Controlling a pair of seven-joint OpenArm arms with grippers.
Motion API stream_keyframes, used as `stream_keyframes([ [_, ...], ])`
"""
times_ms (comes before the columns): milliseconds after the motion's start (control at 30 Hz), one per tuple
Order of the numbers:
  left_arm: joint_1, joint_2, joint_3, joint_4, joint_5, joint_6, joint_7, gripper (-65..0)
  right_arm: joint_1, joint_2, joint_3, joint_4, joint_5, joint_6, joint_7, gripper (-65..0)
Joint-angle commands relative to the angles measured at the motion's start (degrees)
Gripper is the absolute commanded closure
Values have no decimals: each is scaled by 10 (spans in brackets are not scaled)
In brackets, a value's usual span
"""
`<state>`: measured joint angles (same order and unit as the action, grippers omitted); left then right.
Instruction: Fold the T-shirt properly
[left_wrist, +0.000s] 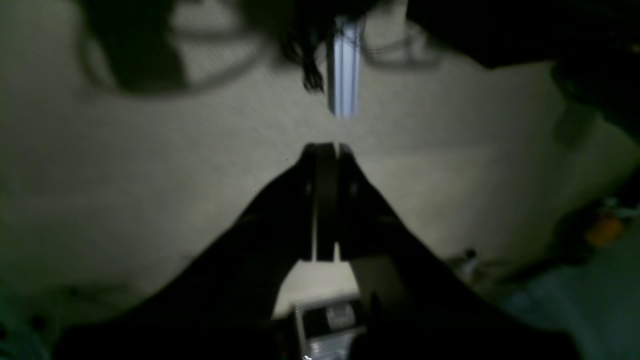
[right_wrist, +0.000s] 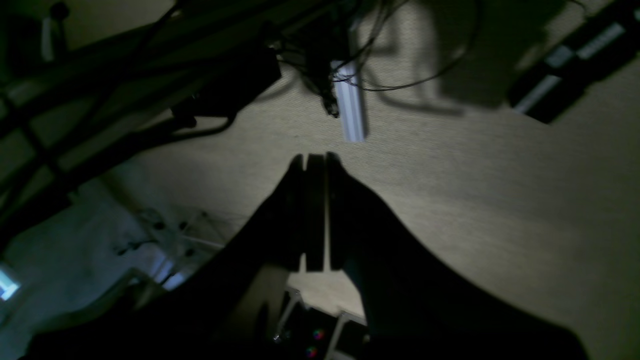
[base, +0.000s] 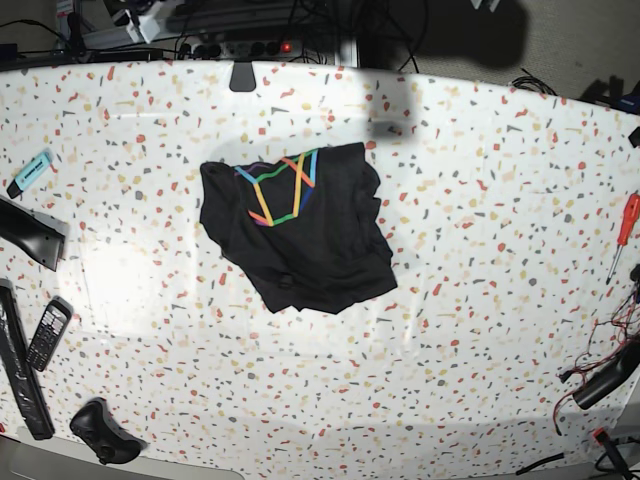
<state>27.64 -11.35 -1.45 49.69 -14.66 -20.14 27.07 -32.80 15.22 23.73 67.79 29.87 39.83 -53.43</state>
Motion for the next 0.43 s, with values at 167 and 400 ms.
stream_keyframes([
  [167, -82, 37, -1, -108, -4, -4, -2, 0, 106, 11, -45, -179, 3, -35, 46, 0],
  [400, -133, 82, -1, -130, -4, 17, -2, 0, 186, 11, -95, -286, 3, -41, 46, 0],
])
